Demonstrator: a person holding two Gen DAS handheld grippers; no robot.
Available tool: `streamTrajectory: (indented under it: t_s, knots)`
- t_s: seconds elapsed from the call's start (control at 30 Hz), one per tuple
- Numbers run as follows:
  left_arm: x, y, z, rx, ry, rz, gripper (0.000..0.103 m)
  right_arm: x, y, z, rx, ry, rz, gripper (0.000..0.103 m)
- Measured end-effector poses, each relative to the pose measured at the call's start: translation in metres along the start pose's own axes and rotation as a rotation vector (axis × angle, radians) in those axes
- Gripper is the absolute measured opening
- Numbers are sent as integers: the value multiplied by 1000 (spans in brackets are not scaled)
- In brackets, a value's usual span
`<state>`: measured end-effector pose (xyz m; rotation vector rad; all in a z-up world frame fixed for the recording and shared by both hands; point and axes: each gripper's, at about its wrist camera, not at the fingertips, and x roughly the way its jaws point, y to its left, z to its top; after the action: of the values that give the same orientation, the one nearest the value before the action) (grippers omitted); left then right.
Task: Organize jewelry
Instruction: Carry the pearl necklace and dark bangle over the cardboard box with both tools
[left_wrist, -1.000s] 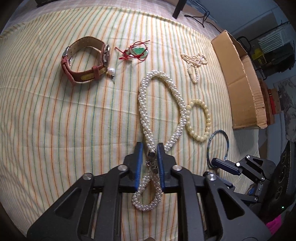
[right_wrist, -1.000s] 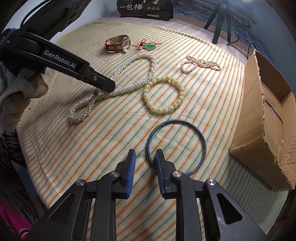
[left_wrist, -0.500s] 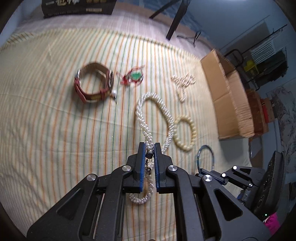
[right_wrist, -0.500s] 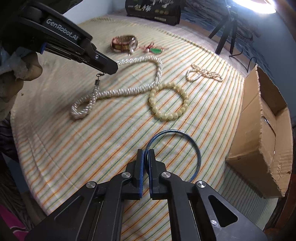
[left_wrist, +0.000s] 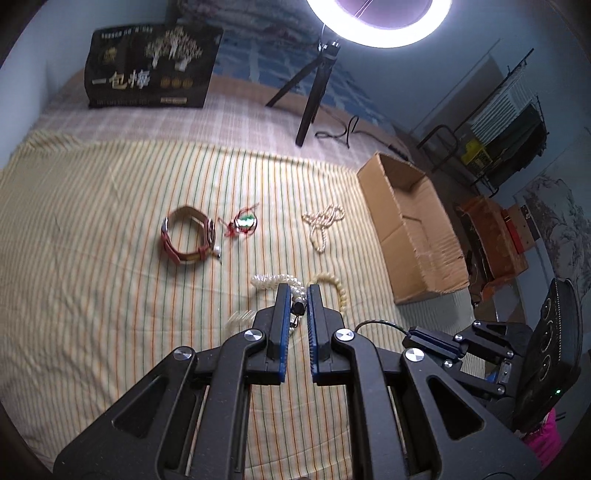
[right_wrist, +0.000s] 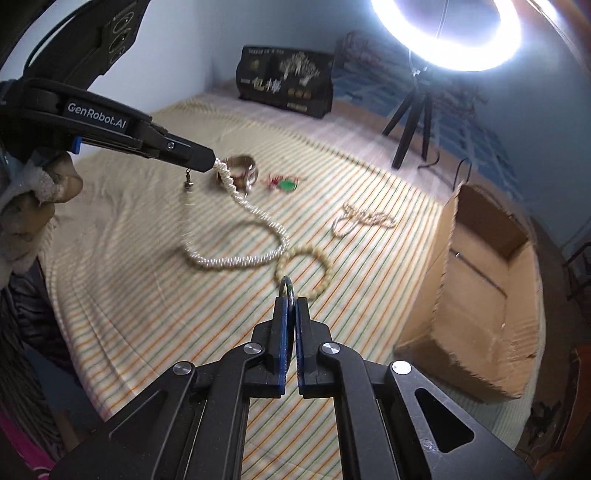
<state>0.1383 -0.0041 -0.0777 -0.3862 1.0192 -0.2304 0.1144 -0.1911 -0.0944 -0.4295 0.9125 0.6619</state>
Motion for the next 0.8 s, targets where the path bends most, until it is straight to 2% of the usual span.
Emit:
streamTrajectory:
  t_s: [0.47,0.8]
  knots:
    - [-35,-27,9,45,-98,-49,6,-43,-24,10,41,-108,-68,2]
    - [-49,-68,32,106,-145,-91,6,-72,-74,5,120,-151,-179,2]
